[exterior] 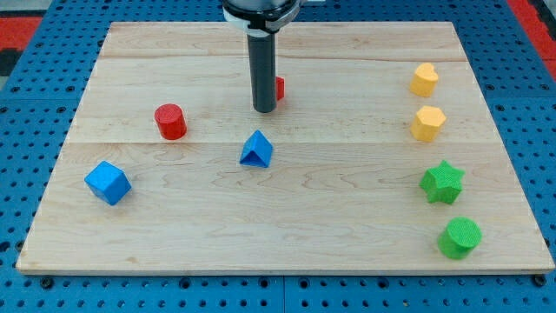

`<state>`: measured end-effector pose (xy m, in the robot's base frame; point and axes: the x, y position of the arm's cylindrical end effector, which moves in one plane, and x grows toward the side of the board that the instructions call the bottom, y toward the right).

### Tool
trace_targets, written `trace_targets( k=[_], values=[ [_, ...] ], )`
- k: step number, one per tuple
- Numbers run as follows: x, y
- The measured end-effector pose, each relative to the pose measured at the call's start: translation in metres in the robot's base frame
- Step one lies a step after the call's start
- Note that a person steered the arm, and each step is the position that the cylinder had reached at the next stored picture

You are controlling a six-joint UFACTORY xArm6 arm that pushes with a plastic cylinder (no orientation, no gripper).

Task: Adjust the blue triangle below the red star

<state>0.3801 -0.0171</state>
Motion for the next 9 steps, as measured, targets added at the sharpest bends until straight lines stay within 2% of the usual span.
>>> trace_targets(
  k=[1, 2, 3, 5, 6, 9],
  values=[
    [0.054, 0.036],
    [0.123, 0.041],
    [0.137, 0.006],
    [0.126, -0.027],
    [0.108, -0.028],
    [0.102, -0.028]
  ],
)
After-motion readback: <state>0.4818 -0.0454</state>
